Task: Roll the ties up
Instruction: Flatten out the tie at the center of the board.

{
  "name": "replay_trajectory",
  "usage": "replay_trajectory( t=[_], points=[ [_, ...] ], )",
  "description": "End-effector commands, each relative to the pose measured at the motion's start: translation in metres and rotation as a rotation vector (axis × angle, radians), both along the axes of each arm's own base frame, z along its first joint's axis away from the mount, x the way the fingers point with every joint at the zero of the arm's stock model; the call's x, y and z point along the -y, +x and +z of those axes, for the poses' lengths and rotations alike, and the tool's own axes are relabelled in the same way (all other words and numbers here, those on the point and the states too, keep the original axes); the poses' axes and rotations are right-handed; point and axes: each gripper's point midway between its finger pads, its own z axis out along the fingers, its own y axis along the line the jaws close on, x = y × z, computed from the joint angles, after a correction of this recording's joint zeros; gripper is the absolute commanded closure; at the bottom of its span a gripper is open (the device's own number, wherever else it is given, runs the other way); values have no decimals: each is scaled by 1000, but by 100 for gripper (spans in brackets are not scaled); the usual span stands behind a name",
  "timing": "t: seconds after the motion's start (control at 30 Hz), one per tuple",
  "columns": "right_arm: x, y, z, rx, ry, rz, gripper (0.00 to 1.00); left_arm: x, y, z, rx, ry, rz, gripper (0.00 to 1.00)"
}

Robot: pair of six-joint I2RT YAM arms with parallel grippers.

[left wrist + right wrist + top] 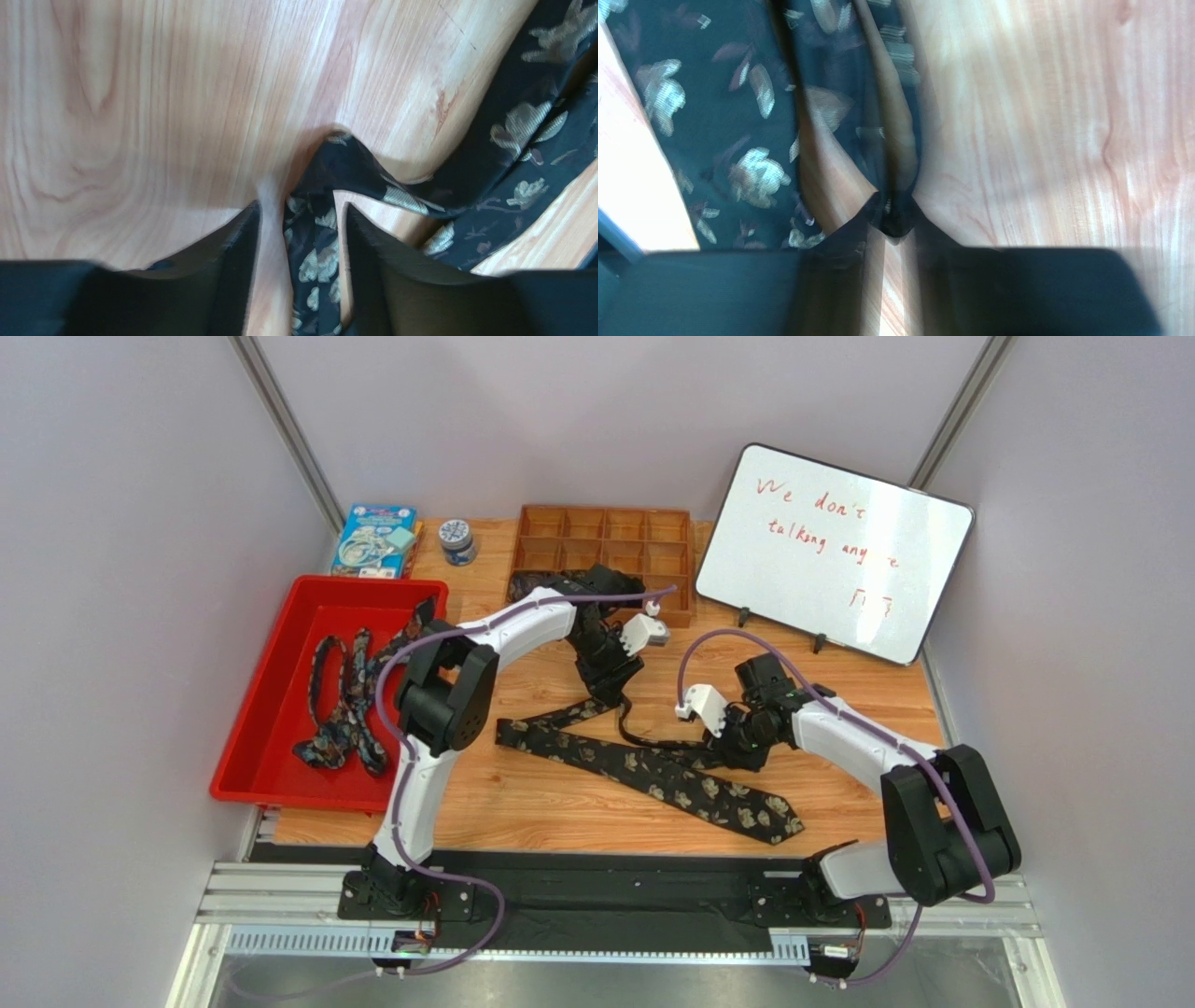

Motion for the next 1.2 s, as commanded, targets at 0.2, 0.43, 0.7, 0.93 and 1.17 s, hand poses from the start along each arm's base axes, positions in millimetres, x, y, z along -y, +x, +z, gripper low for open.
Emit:
replay_trajectory(
  t=[0.2,0.43,0.7,0.93,1.17],
  points=[
    [26,80,52,341,-67,-195,100,7,62,77,162,-111,142,97],
    [42,97,122,555,-42,-226,100,-29,68,154,278,-134,241,100],
    [6,18,118,509,4,138,99,-128,-11,111,172,66,354,100],
    [-25,-57,75,297,-14,414,73,-186,-56,40,78,336,331,100],
    [3,-7,83,336,-42,183,32,-193,-54,26,53,379,336,100]
  ],
)
